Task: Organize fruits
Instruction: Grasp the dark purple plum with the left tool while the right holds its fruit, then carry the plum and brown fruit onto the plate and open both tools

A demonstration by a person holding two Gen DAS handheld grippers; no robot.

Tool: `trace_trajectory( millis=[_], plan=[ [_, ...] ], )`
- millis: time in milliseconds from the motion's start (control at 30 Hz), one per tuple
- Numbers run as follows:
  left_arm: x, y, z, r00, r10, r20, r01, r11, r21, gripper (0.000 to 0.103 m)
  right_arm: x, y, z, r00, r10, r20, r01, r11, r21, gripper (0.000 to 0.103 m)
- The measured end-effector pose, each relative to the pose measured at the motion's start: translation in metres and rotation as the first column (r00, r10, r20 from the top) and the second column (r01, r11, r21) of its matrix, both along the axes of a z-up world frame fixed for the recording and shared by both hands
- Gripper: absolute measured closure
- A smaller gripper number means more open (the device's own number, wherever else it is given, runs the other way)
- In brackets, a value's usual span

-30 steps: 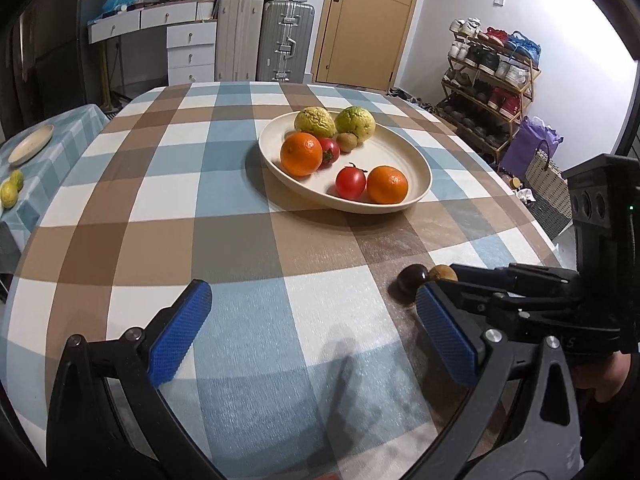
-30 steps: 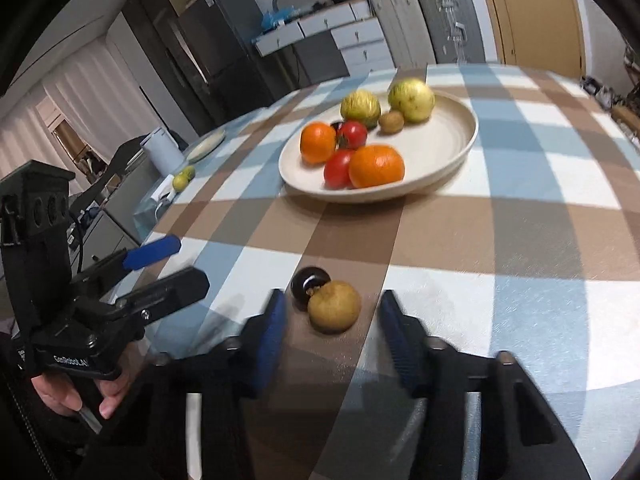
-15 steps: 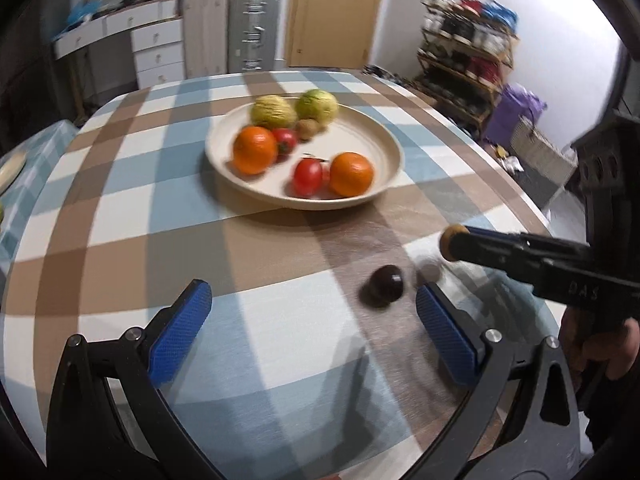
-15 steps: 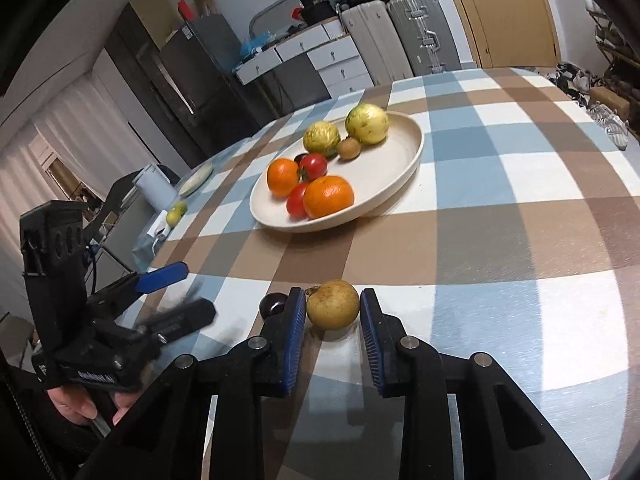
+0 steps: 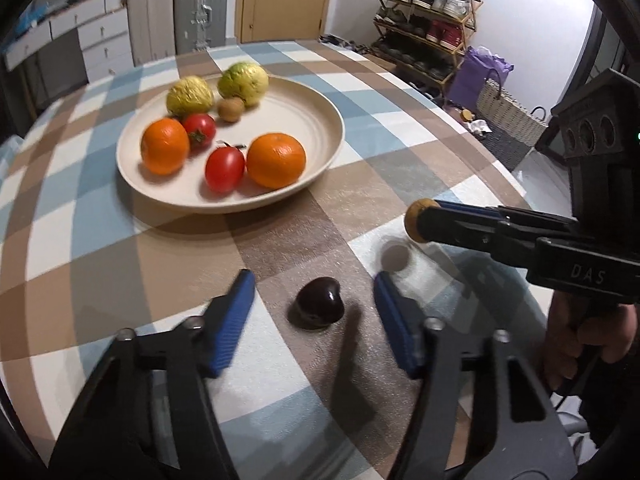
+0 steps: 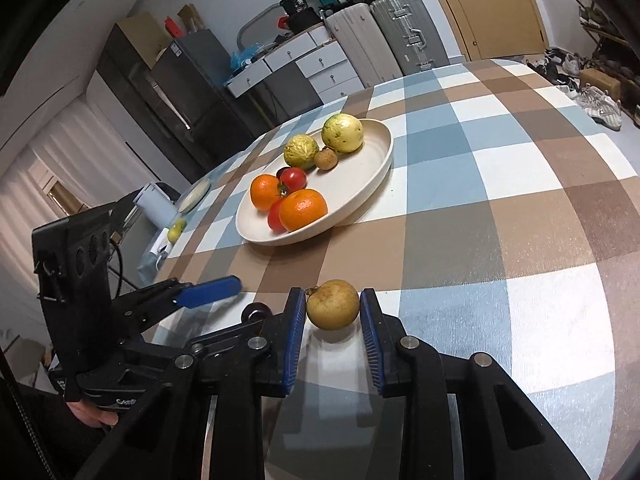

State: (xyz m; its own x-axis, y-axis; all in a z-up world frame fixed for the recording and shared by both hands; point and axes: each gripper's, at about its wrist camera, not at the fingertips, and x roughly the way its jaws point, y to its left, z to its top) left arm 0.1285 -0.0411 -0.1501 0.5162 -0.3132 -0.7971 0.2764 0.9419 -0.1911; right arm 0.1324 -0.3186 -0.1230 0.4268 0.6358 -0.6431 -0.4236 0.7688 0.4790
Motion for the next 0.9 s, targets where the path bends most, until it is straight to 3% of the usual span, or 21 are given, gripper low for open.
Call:
trace_trajectory(
  millis=[133, 467, 900],
  plan=[
    [0.001, 0.002, -0.001, 1.0, -0.019, -0.011, 0.019, 1.0, -0.009, 0.082, 0.002, 0.001, -0.001, 1.0, 0.019, 0.003, -0.019, 1.0, 0.019, 0.074],
    [0.002, 0.008, 0.004, 1.0, -0.029, -0.007, 0.029, 0.998, -0.055, 0.082, 0.003, 0.003, -0.003, 0.999, 0.037, -0.004, -0.037, 0.999, 0.024, 0.074],
    [0.036, 0.038, 0.046, 0.995, 0.024, 0.096, -0.015, 0.995, -0.094, 0.082, 0.023, 0.006, 0.018, 0.997, 0.049, 0.059, -0.052, 0.997, 0.054, 0.074]
  ],
)
